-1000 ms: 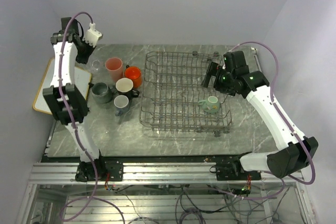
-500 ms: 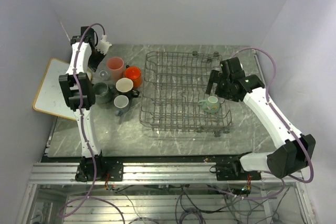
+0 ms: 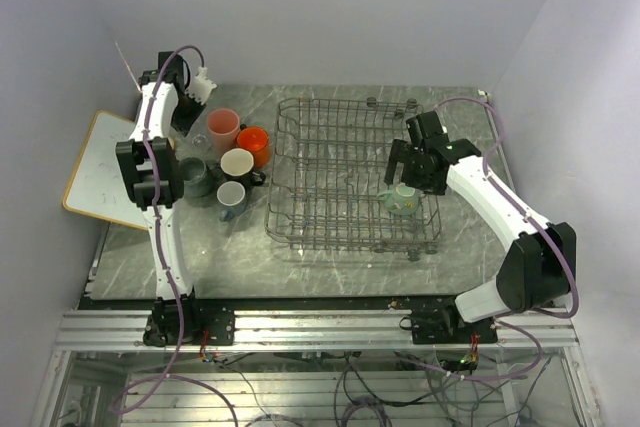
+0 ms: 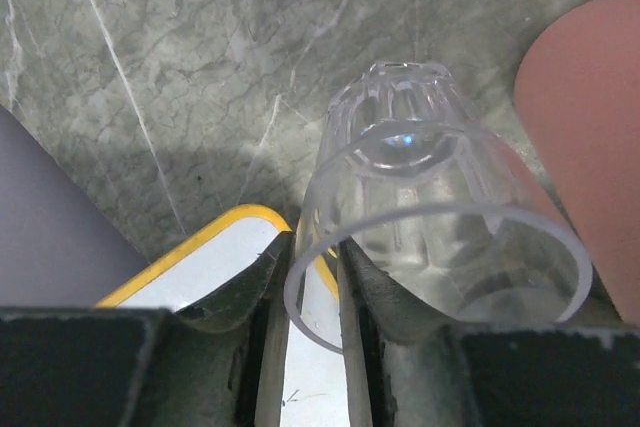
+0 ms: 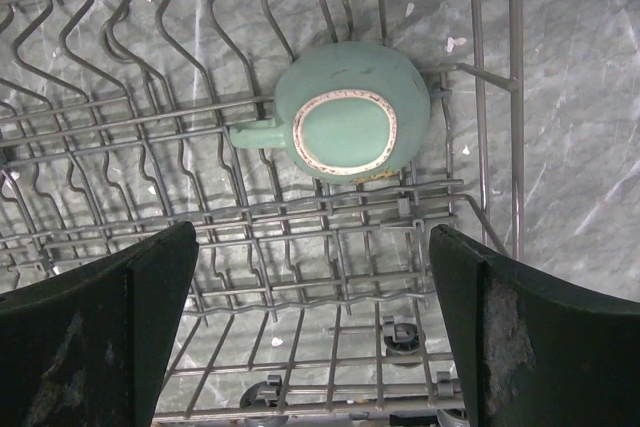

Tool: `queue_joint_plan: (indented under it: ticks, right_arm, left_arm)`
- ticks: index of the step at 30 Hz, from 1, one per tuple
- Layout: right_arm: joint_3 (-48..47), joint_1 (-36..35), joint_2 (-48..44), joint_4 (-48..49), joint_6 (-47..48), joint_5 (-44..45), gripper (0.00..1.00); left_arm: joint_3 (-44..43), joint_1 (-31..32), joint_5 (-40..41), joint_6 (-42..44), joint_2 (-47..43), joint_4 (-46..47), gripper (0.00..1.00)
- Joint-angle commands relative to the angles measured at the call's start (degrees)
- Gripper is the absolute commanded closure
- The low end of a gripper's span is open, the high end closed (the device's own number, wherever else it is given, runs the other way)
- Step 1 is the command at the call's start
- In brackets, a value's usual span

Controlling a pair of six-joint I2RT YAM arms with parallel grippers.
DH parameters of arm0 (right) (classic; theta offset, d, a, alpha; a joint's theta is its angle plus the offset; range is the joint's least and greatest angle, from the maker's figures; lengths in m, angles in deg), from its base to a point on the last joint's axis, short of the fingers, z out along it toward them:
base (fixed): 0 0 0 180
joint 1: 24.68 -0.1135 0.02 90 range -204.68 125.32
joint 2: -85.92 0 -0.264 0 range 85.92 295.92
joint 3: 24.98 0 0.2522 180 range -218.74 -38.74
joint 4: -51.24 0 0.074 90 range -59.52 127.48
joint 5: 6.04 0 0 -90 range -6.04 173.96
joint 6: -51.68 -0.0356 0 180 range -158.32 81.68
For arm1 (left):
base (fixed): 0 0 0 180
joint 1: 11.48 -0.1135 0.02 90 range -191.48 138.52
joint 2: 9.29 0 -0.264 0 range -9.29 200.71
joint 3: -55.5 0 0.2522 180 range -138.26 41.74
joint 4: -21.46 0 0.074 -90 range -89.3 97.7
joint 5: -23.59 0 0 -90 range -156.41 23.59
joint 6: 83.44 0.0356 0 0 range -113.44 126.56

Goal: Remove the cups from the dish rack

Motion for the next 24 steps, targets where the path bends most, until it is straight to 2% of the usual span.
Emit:
queue_joint_plan:
  ticks: [1, 2, 8, 17, 24]
  right_arm:
    - [0.3, 0.7, 1.1, 2.4, 0.9, 0.3, 0.0]
    - [0.3, 0.7, 1.3, 2.6, 1.0, 0.3, 0.0]
    - [0.8, 0.8, 2.1, 3.4, 1.4, 1.1, 0.0]
    - [1.1, 0.8, 4.6, 5.1, 1.2, 4.2, 0.0]
    - [1.4, 0.3, 8.7, 8.5, 0.4, 4.3, 0.0]
  left_arm:
    - [-1.6, -1.0, 0.3, 0.9, 1.8, 1.0, 0.62]
    - [-2.0, -1.2, 0.5, 0.8, 2.0, 1.1, 0.58]
    - [-3.6, -2.4, 0.9, -1.2, 2.2, 3.7, 0.16]
    - [-1.3, -2.8, -1.7, -3.6, -4.1, 9.0, 0.11]
    - [2.5, -4.0, -1.0, -4.7, -15.2, 13.7, 0.08]
